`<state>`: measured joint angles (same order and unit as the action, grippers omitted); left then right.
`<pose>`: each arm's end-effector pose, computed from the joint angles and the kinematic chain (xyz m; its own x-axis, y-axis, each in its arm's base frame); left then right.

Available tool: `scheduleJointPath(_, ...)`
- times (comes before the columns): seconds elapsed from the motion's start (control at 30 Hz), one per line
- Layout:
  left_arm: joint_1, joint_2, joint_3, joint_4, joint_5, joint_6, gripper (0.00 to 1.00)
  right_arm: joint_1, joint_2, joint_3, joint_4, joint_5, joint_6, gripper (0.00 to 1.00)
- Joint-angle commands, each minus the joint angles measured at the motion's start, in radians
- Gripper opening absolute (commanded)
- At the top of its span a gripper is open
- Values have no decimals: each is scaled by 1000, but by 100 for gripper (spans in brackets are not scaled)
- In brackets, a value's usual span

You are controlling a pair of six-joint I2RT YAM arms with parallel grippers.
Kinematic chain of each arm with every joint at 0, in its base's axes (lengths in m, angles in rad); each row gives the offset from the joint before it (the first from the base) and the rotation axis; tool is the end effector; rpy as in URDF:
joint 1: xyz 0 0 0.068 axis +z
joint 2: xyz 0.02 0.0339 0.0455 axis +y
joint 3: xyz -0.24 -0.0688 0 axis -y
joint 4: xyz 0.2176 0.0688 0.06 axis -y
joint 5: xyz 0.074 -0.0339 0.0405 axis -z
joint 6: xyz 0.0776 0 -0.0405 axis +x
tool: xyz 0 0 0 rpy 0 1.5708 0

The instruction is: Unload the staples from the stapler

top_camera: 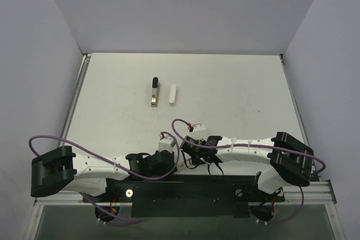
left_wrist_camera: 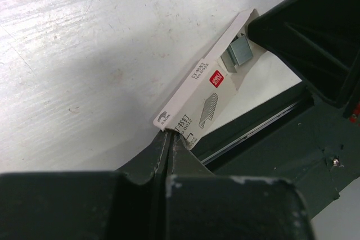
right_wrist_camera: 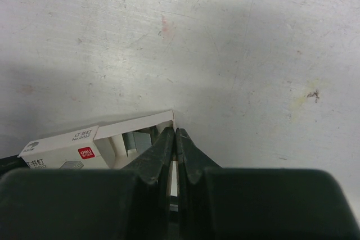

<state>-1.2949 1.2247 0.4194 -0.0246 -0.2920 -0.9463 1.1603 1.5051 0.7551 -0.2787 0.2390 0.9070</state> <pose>0.0849 -0.2178 0.1145 -0.8221 0.0518 -0.5670 0.3448 0.8378 -0.4234 0.1292 0.2507 0.1206 -0.8739 -0.0903 -0.4776 -0.2496 0.9266 0.2814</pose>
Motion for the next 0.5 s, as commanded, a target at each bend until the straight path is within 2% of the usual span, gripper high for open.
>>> scheduleJointPath(0.0,-14,-24,-7,49,-16,-20,0,12,-22,-28,-22,-13,38,0)
scheduleJointPath(0.47,-15,-16,-19,69,-22,-16,0,42,49,39,-22,-46,-22,0)
